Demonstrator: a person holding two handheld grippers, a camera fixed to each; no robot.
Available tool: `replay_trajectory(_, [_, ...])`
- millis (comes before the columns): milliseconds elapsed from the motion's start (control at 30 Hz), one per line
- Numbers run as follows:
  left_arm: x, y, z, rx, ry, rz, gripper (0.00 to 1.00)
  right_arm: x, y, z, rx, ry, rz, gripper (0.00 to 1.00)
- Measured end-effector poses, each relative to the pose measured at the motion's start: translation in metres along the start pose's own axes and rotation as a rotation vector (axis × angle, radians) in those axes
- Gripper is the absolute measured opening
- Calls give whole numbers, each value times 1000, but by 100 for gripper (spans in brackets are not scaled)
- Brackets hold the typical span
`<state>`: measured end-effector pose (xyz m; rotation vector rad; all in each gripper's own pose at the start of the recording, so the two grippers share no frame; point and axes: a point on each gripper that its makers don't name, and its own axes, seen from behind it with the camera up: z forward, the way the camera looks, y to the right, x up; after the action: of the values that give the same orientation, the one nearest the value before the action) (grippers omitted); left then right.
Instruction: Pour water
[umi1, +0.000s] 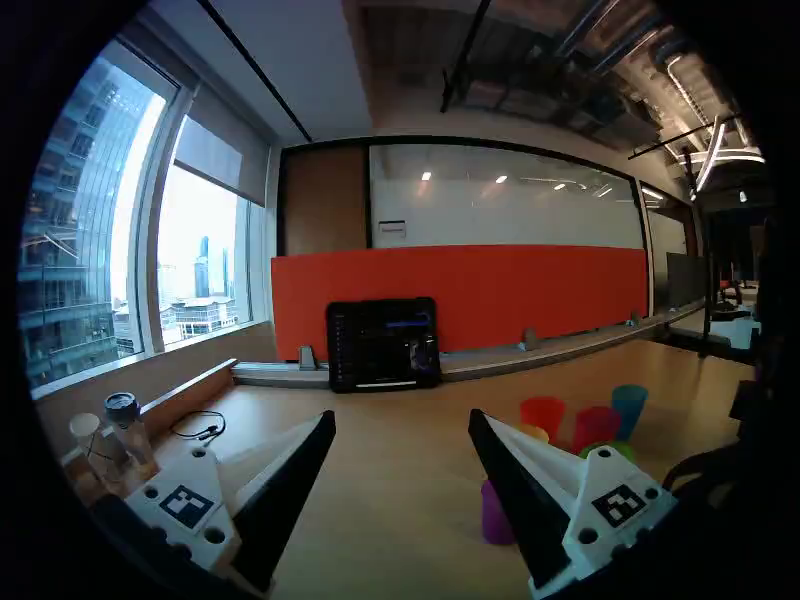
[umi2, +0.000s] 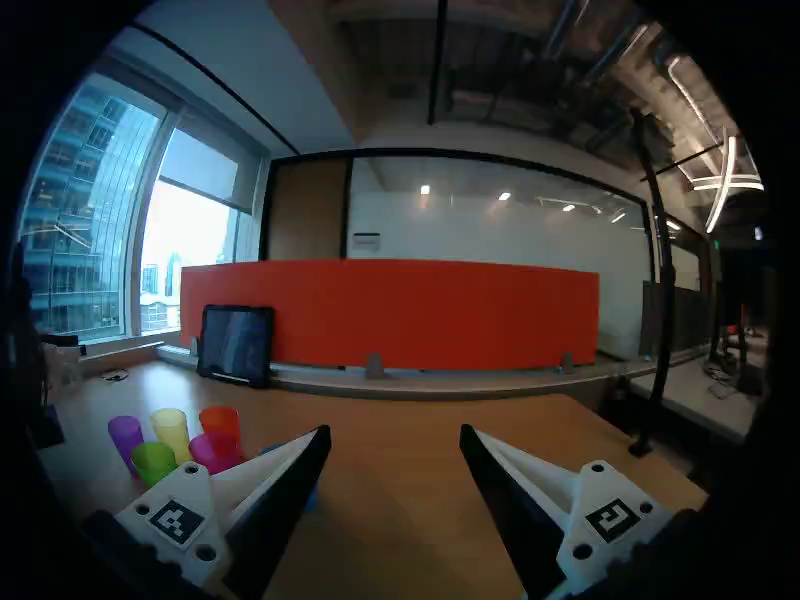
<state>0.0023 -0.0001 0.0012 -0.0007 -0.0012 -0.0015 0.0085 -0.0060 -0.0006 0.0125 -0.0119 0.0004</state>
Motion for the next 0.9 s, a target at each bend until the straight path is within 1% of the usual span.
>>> replay_trajectory(100, [12, 0, 5, -4, -5, -7, 99, 12, -1, 2, 9, -18, -1, 100])
replay_trajectory(200, [29, -1, 9, -14, -5, -14, 99, 27, -1, 4, 16, -23, -1, 100])
replay_trajectory(300, [49, 0, 11, -25, 6, -15, 99, 44, 0, 5, 24, -25, 6, 100])
replay_trajectory(467, [83, 3, 13, -45, 33, -6, 99, 71, -2, 7, 48, -34, 35, 100])
replay_trajectory(667, [123, 10, 14, -73, 61, 0, 99, 101, -2, 8, 70, -36, 61, 100])
replay_trajectory(767, [138, 13, 14, -90, 68, 5, 99, 113, -2, 9, 77, -39, 63, 100])
replay_trajectory(900, [148, 15, 15, -106, 68, 8, 99, 120, 1, 10, 81, -31, 48, 100])
